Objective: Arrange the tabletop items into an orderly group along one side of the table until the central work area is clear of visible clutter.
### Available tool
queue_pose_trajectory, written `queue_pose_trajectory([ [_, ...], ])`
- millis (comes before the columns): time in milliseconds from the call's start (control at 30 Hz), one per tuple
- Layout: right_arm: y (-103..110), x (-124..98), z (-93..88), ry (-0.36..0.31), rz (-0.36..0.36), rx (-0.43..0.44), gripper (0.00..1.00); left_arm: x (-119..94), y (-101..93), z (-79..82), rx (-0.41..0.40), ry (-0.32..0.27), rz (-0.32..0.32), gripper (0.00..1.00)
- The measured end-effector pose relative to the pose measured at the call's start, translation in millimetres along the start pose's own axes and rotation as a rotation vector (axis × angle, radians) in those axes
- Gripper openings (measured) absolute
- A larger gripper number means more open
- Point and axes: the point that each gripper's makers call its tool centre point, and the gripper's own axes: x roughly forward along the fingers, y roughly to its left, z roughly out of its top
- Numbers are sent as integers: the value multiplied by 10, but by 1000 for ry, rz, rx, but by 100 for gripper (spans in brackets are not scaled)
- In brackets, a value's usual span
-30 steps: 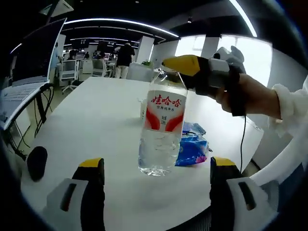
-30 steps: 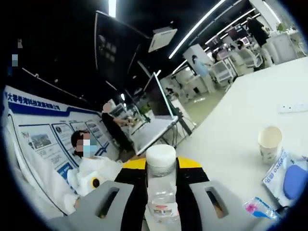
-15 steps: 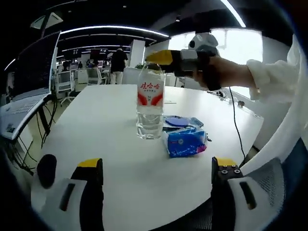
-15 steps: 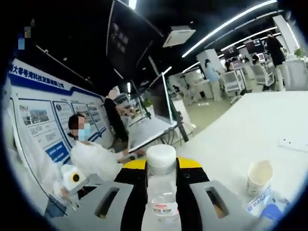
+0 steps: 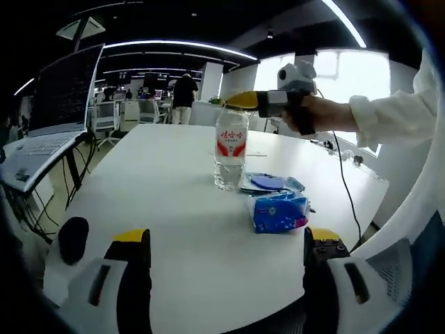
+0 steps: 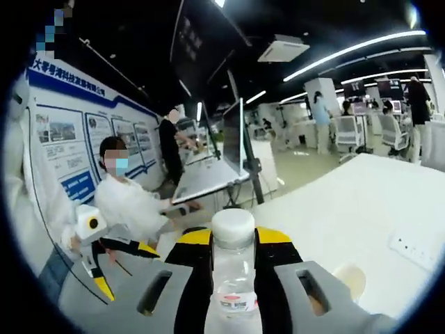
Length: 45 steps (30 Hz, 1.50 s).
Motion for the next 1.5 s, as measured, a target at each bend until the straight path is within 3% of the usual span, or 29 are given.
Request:
queue_pose_trajectory([
  [233, -115, 33, 119, -17, 36, -21, 19, 15, -37, -41, 12, 21, -13, 88],
  [433, -262, 148, 172, -13, 62, -75, 19, 24, 23, -77, -31, 34, -4, 86],
  [733, -453, 280, 69, 36, 126, -165, 19, 27, 83, -100, -52, 42, 25, 85],
  [967, -568, 354, 45, 48, 149, -173, 19, 66, 93, -185, -59, 77, 19, 83],
  [1500, -1009, 394, -116, 93, 122, -169, 19, 76, 147, -248, -98, 103, 33, 80],
])
